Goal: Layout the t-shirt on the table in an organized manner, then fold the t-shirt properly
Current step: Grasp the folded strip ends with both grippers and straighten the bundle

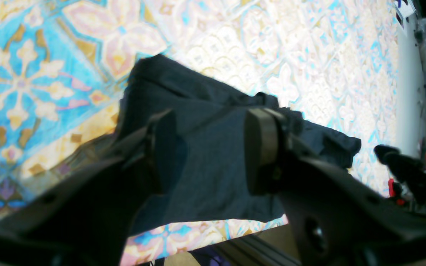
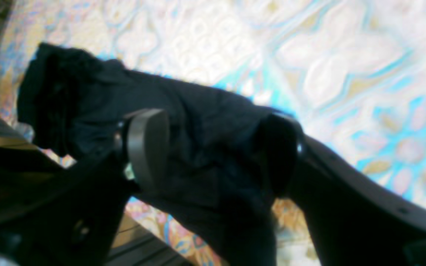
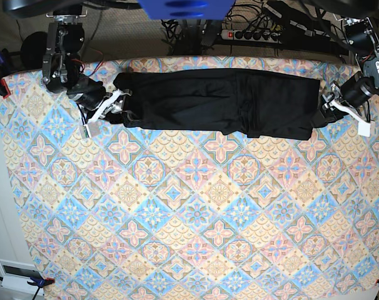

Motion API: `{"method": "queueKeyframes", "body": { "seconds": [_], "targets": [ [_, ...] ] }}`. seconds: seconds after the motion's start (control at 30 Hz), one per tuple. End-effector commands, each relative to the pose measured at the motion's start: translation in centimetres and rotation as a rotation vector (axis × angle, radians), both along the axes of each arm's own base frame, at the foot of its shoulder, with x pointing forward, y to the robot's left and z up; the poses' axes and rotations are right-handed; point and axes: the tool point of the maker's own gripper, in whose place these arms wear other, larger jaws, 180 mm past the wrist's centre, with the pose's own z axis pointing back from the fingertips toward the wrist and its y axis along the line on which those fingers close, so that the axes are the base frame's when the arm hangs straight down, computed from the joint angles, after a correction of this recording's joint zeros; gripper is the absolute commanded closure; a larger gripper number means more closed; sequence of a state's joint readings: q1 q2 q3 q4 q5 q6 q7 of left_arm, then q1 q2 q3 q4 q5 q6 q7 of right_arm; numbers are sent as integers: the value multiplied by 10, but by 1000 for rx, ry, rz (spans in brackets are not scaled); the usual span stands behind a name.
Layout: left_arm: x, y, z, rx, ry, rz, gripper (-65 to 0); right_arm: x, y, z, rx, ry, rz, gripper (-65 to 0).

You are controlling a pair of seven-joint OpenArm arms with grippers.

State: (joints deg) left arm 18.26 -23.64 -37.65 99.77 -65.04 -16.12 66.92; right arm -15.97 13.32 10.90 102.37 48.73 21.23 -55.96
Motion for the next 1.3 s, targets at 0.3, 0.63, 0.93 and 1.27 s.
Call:
{"method": "queueKeyframes", "body": {
  "seconds": [0.3,0.63,0.93,1.27],
  "targets": [
    [6,1,12,6,-42,-8,-289,-10,-3,-14,10,64,11,-399],
    [6,0,12,4,-42,-8,-289,-36,19,-34,18,162,93,-399],
    [7,1,12,5,-45,-6,-289,-51,46,-59,71,228,134,-399],
    [7,2,13,4,-48,-3,-289,-4,80,-32,131,112,167,-369]
  ]
}}
